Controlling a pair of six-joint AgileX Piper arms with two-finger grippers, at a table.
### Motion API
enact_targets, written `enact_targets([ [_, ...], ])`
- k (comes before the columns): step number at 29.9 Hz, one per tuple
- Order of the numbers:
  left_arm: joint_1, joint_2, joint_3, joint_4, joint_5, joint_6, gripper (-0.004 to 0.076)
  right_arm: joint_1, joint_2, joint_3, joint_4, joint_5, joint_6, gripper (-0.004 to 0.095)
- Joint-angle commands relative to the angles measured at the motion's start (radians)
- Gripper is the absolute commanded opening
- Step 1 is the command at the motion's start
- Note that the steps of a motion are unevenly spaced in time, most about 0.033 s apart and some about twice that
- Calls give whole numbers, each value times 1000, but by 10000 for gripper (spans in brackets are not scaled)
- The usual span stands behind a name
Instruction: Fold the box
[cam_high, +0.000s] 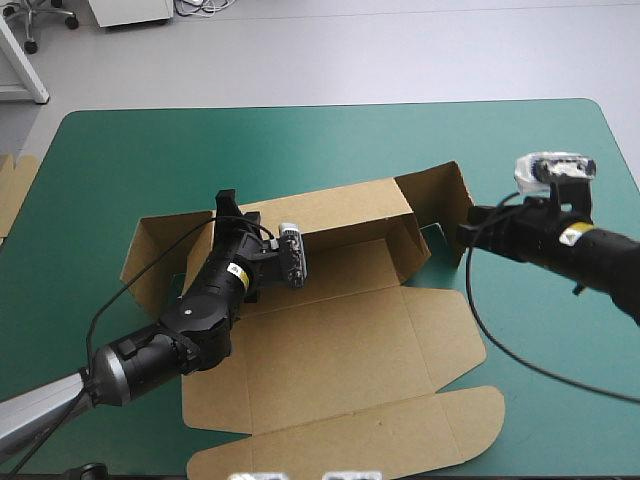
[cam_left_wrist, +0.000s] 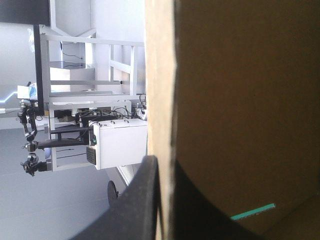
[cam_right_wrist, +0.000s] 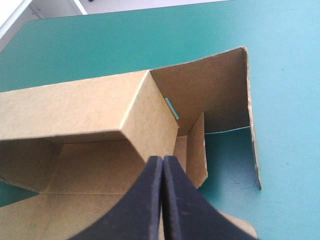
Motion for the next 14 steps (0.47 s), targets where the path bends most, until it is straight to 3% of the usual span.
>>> enact_targets([
  [1,-9,-22,-12,2,-11,-32,-10,-2,147,-172,12,-4,5,-17],
  [8,-9,-22,-12,40,-11,-46,-10,-4,478,-528,12,123,-9,-17],
  [14,-7,-22,-12,179,18,-185,-10,-4,678,-768,-30,206,10,-17],
])
